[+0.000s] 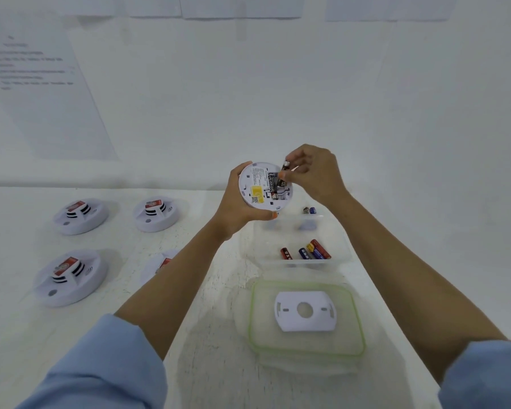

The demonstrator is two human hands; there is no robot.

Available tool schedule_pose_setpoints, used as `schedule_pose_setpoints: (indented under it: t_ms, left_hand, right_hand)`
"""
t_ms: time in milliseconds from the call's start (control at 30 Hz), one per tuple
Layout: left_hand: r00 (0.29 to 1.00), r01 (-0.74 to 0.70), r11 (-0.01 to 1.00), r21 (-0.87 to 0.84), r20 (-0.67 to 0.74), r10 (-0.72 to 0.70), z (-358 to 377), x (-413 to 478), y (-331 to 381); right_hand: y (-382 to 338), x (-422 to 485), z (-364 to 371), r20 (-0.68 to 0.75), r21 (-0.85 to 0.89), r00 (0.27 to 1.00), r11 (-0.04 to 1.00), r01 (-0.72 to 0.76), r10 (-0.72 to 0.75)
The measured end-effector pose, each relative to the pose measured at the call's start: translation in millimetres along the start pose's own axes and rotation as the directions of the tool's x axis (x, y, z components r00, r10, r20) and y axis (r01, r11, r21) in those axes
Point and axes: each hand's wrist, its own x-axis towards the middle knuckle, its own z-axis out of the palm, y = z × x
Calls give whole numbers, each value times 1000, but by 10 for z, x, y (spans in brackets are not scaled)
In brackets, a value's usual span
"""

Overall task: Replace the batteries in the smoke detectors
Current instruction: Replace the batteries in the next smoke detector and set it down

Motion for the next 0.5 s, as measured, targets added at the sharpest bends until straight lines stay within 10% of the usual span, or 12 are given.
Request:
schedule_pose_setpoints:
  t_ms: [500]
  left_hand:
    - [1000, -3, 999, -48, -14, 3, 5, -142, 67]
  right_hand:
    - [-50, -292, 140, 95, -167, 995, 984, 56, -40]
